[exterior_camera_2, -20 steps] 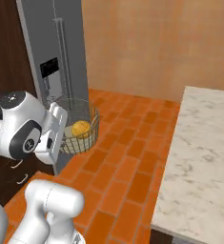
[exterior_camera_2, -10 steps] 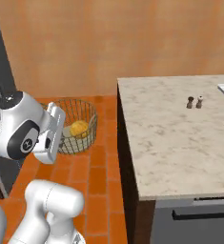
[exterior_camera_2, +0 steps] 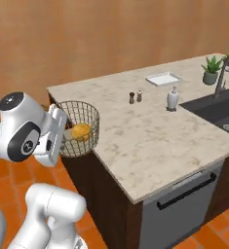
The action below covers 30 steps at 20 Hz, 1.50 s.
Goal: Open the cabinet, pick up the bread from the cabinet and place it in the basket. Then move the basket to the dining counter.
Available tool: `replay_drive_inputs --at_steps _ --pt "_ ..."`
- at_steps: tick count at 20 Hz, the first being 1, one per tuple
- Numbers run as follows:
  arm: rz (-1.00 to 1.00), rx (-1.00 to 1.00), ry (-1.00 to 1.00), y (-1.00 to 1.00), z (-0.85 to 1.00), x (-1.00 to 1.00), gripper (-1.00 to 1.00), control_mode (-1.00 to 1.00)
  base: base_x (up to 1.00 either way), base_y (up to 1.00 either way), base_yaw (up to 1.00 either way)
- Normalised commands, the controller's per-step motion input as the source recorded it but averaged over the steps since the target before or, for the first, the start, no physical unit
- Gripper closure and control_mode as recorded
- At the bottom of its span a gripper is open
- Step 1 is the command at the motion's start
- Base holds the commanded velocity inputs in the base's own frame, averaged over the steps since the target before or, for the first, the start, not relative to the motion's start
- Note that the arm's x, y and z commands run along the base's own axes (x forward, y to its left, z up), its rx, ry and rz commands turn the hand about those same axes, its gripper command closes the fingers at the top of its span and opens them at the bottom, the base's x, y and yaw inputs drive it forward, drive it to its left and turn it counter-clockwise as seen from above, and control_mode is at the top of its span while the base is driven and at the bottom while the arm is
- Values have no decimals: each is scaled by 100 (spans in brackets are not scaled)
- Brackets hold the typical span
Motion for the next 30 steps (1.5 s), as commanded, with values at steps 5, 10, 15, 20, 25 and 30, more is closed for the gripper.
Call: replay_drive_inputs --at_steps 5,10,15,20,25,30 --pt "0 0 0 0 0 0 100 100 0 33 -80" --pt "0 0 0 0 0 0 100 100 4 60 -72" --pt "0 0 0 0 0 0 100 100 8 74 -65" --pt "0 0 0 0 0 0 100 100 17 68 -55" --pt "0 0 0 0 0 0 100 100 1 50 -26" --pt "0 0 0 0 0 0 100 100 3 52 0"
